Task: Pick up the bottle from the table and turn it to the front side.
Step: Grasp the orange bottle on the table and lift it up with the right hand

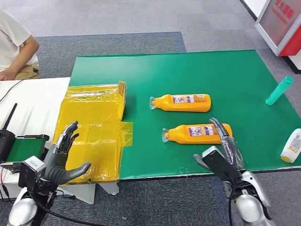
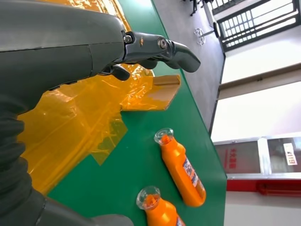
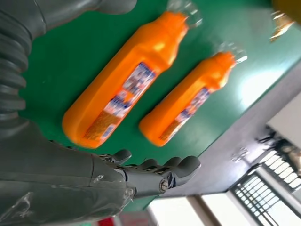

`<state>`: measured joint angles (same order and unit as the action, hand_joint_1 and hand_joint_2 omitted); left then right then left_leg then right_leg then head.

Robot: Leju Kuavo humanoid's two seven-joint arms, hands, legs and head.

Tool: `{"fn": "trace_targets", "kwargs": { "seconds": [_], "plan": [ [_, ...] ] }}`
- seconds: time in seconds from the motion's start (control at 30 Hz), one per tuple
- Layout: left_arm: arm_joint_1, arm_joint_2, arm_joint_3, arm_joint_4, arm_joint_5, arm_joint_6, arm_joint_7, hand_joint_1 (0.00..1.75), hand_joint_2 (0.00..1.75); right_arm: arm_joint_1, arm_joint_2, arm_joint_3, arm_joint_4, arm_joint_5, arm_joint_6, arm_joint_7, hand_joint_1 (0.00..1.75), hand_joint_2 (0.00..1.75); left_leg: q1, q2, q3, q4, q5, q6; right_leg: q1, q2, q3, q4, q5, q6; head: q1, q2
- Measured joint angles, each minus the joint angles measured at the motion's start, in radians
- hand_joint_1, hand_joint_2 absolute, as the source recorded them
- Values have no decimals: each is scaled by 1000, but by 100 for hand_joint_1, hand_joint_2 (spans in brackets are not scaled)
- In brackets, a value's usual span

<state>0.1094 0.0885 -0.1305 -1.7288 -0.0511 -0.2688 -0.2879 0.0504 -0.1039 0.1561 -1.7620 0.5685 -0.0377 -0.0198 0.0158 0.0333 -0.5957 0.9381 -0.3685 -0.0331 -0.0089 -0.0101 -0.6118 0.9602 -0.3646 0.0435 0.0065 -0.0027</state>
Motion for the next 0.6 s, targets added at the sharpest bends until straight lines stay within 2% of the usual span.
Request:
{"fn": "trace_targets", "kwargs": {
  "seconds": [0.17,0.23,0.4,0.6],
  "plan": [
    [-4,-6,-1,0,0,-12,5,0,175,-60,-44,14,70,300,-8,123,0,175,0,0,0,0,0,0,0,0,0,0,0,0,0,0],
    [-8,-8,-1,0,0,-19,8,0,175,-90,-56,18,116,382,-12,150,0,175,0,0,0,0,1,1,0,0,0,0,1,0,0,0],
    [-18,-11,-2,0,5,-27,12,0,175,-194,-79,37,270,459,24,176,0,175,0,0,0,0,2,0,0,0,0,0,2,-1,0,0],
    [-22,-10,-3,0,12,-40,12,0,175,-312,-96,61,451,484,56,187,0,175,0,0,-1,0,3,0,0,0,-1,0,2,0,0,0]
  ]
}}
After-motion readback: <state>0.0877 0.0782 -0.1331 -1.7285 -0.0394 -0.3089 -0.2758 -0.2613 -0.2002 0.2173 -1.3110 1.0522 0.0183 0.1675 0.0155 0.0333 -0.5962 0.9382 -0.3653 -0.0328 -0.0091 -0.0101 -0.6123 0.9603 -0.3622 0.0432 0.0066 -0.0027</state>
